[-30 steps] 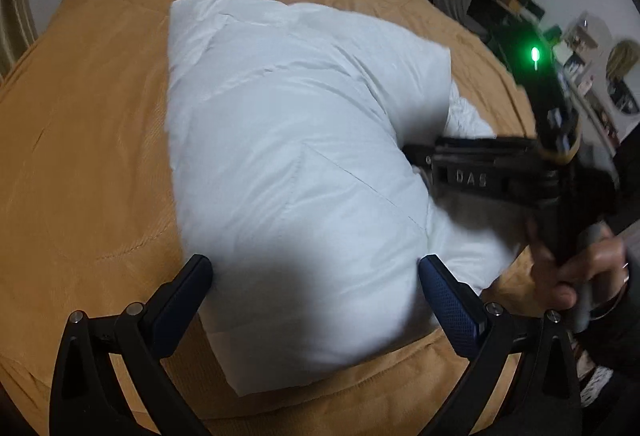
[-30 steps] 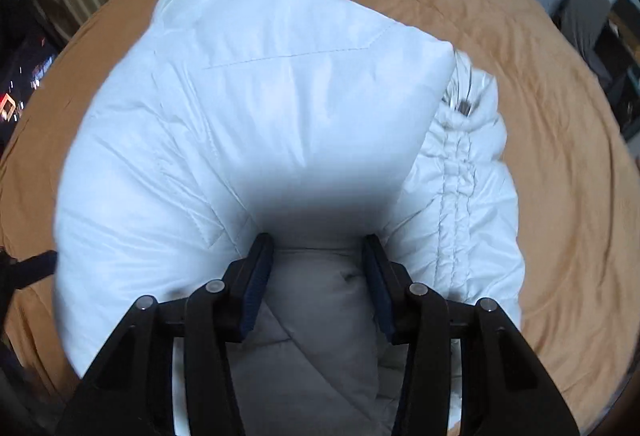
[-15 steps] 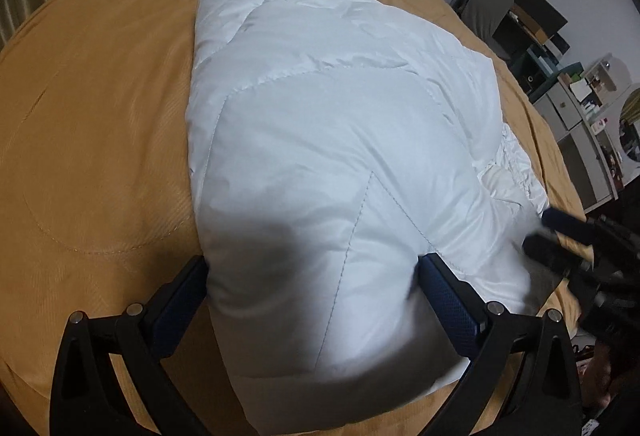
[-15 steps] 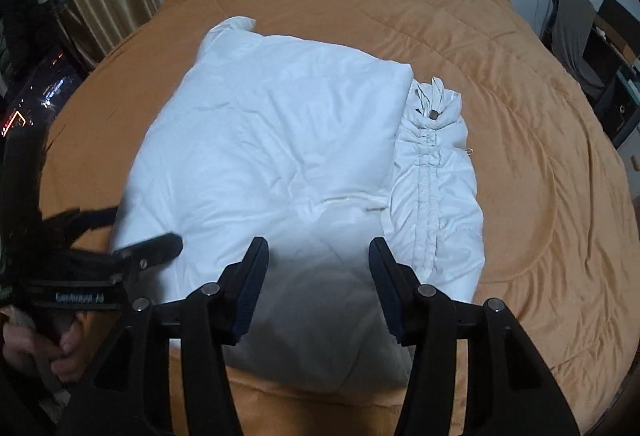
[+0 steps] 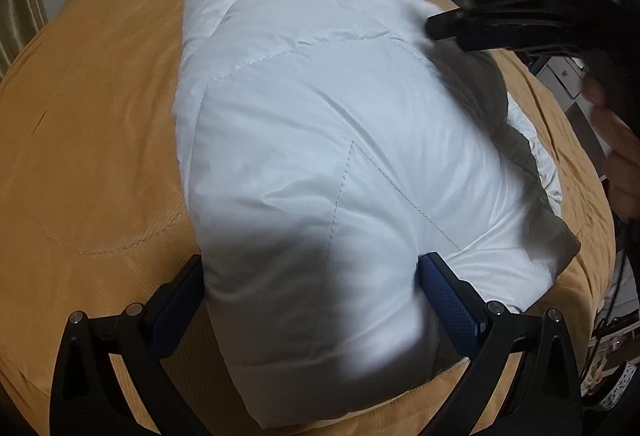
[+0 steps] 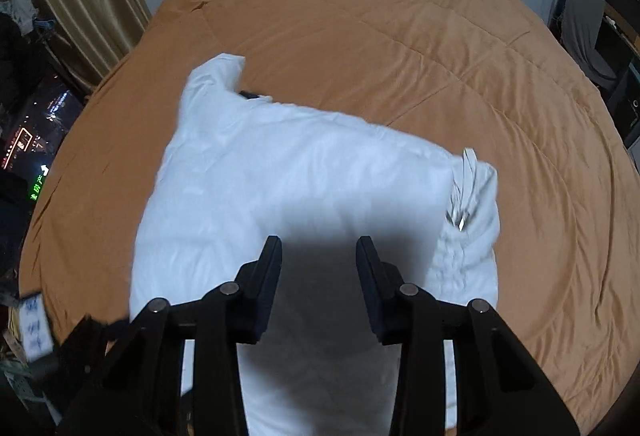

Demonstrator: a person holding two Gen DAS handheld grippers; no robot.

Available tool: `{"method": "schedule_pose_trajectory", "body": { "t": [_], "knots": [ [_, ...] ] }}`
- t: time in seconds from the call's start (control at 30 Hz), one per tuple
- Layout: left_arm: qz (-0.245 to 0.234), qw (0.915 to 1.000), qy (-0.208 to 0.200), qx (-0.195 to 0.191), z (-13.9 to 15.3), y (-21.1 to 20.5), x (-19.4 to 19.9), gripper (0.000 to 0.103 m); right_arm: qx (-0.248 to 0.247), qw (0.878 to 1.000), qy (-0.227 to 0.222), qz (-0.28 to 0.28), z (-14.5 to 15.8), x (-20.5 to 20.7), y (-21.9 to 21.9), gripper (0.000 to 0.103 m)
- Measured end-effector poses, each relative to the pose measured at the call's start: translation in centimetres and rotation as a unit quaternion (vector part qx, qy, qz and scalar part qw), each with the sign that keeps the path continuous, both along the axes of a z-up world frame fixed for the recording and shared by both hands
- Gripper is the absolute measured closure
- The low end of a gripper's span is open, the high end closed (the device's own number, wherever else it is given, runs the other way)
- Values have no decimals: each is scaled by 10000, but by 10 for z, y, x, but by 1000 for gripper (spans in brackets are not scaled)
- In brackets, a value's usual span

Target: Fold large clothes

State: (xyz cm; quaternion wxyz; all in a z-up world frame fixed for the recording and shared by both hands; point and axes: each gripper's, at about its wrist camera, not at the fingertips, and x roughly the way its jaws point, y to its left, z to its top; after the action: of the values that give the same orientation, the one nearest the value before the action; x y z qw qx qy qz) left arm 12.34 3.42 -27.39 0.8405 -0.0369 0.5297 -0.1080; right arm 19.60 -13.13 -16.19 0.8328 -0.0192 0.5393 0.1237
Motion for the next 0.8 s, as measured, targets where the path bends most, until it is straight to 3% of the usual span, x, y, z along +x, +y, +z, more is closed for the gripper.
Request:
{"method": "schedule_pose_trajectory", "body": {
  "t": [0.1, 0.17, 0.2, 0.37, 0.43, 0.5, 0.57, 0.7, 0.8],
  "knots": [
    [-78, 10000, 5, -19, 0, 2, -3, 0, -522, 9971, 282, -469, -35, 39, -4, 66],
    [-75, 10000, 26, -27, -2, 4, -7, 0, -967, 9899, 178, -1019, -45, 50, -23, 65],
    [-53, 10000, 43, -60, -2, 5, -9, 0, -931, 9894, 125, -1112, -44, 50, -32, 65],
    [-32, 9999, 95, -133, -2, 6, -16, 0, -257, 9980, -50, -569, 7, -25, -29, 64],
    [-11, 9998, 143, -150, 2, 10, -18, 0, -170, 9994, 204, -206, 12, -60, -20, 63],
    [107, 9994, 235, -214, 8, 13, -16, 0, -183, 9978, 638, 79, -2, -88, -15, 63],
    [264, 9992, 229, -185, 20, 16, -12, 0, -576, 9916, 1137, 209, -38, -108, -13, 63],
    [674, 9969, -379, 159, 63, 17, 0, 0, -1383, 9871, 683, 433, -65, -127, -1, 62],
    [817, 9944, -627, 234, 90, 8, 21, 0, -1387, 9875, 634, 397, -64, -125, 1, 62]
  ]
}}
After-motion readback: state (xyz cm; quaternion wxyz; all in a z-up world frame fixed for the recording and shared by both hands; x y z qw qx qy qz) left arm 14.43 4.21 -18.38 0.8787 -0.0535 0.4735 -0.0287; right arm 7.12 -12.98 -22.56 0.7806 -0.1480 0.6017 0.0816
